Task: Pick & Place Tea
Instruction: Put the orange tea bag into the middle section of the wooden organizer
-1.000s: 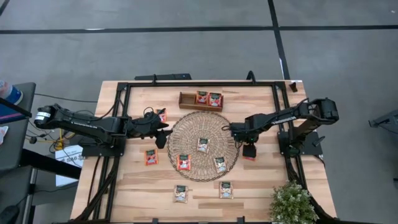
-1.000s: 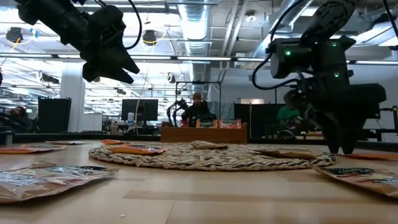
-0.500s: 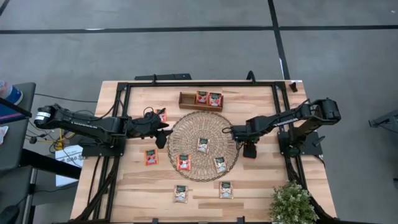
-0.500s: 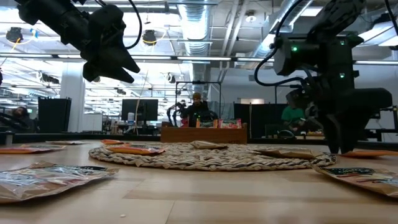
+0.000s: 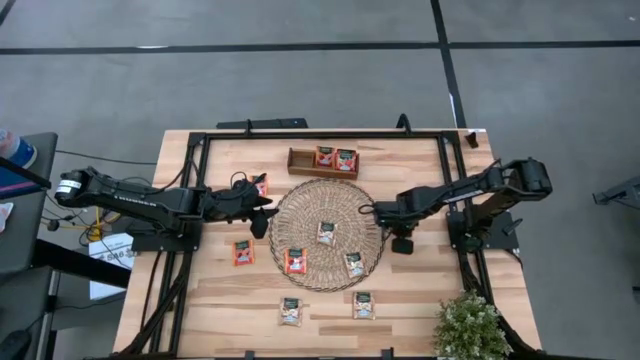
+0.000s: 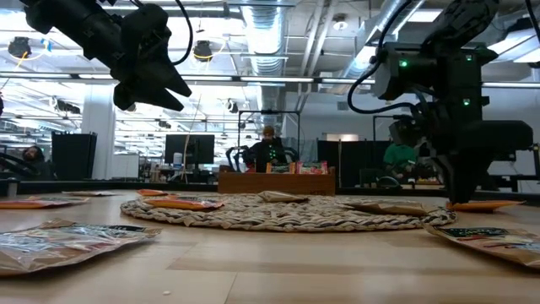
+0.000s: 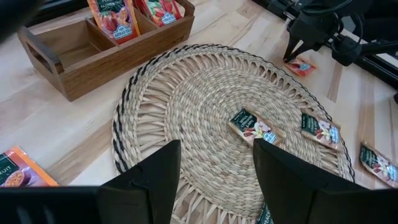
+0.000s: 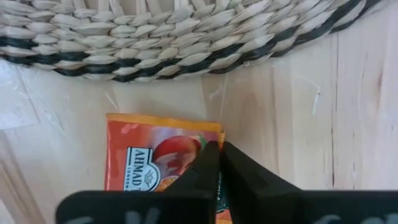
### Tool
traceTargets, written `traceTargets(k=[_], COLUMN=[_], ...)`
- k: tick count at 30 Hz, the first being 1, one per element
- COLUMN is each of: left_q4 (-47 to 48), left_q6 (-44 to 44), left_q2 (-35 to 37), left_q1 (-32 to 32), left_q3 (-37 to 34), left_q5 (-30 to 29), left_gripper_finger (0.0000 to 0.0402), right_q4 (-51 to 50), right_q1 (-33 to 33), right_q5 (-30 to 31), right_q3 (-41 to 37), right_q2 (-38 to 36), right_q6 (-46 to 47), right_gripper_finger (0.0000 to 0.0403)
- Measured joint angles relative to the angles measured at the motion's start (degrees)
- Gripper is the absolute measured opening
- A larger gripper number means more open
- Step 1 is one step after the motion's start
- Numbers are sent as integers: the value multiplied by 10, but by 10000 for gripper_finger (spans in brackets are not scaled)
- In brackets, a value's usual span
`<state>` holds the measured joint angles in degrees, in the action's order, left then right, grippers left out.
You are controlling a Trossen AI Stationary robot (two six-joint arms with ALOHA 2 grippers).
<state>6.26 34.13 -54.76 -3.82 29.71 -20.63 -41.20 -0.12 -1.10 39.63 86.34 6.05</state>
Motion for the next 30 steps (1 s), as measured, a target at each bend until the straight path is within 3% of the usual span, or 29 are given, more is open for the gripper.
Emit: traceTargets(k=[15,23,30], left_q4=[0,-4,-9], left_q6=[0,-1,-2], left_q2=[0,0,0], left_q1=[0,0,0], left_q3=[0,0,0], left_q5=[0,-1,-17], left_gripper_finger=[193,193,193], right_q4=[-49,-104,-6], right_q1=[0,1,-9], right_q5=[21,152,298], right_q3=[16,124,232], right_q2=[-33,-86,-53], right_q6=[15,-29,-200], right_gripper_finger=[1,1,0])
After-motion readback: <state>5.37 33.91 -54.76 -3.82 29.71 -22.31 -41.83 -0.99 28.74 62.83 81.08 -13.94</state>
